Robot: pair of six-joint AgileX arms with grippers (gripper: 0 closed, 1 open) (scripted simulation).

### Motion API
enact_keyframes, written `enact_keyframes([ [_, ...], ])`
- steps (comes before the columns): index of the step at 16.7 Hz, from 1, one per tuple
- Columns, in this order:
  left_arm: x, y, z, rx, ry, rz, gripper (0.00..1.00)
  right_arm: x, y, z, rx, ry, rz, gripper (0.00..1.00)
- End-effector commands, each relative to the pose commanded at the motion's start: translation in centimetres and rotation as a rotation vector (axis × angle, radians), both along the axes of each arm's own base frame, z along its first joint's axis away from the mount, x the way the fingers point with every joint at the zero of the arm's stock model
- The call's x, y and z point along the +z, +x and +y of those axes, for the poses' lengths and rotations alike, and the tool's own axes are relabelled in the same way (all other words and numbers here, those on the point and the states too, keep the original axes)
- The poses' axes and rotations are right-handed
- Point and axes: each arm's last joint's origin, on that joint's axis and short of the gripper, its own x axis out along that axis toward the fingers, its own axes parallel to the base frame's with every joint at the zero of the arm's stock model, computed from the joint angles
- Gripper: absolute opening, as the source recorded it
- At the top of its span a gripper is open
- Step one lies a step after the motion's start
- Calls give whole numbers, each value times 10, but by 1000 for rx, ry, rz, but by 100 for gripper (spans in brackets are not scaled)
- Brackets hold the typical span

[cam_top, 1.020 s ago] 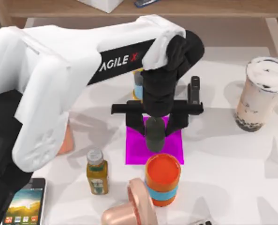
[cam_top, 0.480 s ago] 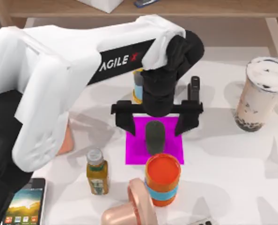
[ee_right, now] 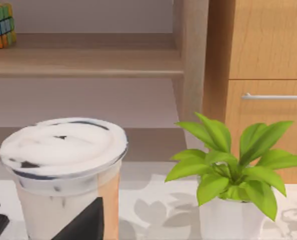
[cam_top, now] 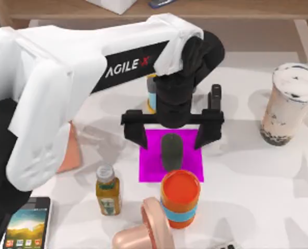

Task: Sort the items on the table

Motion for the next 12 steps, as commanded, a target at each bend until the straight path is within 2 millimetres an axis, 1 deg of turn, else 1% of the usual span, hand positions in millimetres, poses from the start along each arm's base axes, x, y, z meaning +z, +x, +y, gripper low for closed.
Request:
enact_keyframes([
  [2,16,-3,12,0,-13,-14,100,0,0,0,0,0,0,100],
  [5,47,-11,45,9,-35,-49,100,0,0,0,0,0,0,100],
  [7,66,-20,74,21,-47,-76,100,0,0,0,0,0,0,100],
  [9,81,-33,107,36,-53,-103,100,0,0,0,0,0,0,100],
  [12,90,-58,155,62,-48,-132,100,0,0,0,0,0,0,100],
])
